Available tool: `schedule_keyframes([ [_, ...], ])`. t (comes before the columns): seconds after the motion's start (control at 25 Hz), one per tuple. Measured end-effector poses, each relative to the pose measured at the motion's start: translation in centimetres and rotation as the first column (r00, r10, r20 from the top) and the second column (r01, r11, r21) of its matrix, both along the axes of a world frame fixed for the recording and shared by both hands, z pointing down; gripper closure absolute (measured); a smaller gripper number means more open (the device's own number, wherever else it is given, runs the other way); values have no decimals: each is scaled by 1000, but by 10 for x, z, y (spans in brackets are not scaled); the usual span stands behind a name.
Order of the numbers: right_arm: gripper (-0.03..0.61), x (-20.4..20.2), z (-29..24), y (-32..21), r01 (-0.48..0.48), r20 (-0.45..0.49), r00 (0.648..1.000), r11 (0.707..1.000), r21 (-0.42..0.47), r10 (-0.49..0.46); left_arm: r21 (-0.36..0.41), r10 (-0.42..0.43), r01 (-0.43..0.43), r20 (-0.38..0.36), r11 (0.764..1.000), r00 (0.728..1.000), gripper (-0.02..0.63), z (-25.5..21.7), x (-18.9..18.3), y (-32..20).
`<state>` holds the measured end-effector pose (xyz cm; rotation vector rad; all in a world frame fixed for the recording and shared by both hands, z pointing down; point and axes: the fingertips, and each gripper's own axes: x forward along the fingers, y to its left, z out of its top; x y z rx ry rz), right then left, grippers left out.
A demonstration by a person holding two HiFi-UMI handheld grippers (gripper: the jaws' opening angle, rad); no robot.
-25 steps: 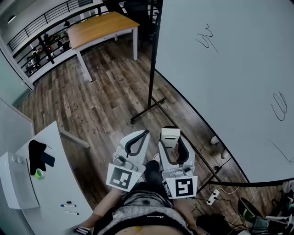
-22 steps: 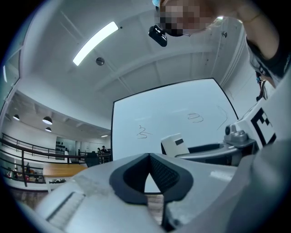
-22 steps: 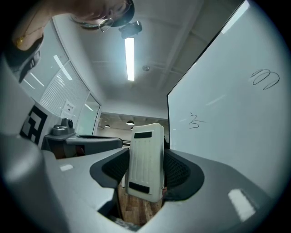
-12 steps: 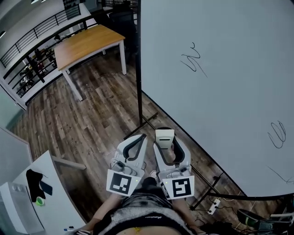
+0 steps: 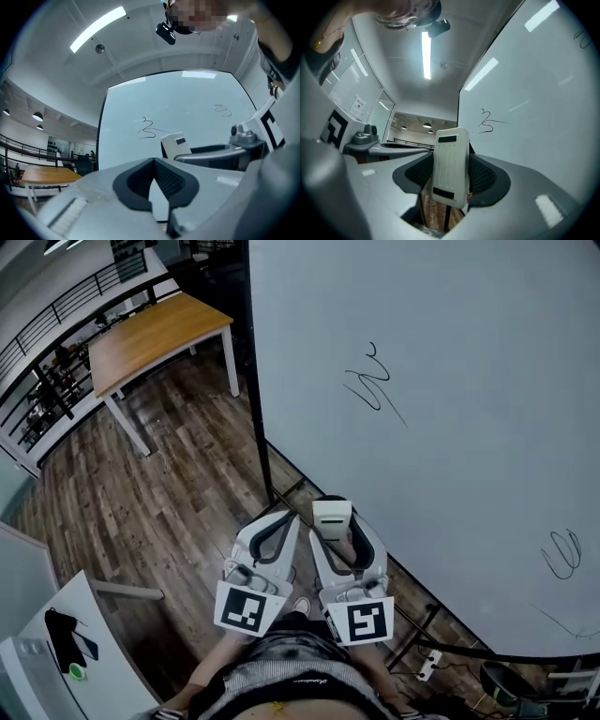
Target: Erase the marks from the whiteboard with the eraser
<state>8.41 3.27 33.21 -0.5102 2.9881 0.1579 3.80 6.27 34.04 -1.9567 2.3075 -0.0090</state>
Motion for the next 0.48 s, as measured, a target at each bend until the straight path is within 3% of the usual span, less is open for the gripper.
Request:
schedule_keyframes([
  [0.2, 336, -7, 4, -24, -29, -34, 999, 1000, 3, 29, -3, 10, -10, 36, 1000, 999, 617, 4, -8, -22],
  [0.48, 336, -20, 0, -53, -116, -33, 993, 993, 8, 116, 8, 113, -112, -32, 994, 993, 615, 8, -26, -57],
])
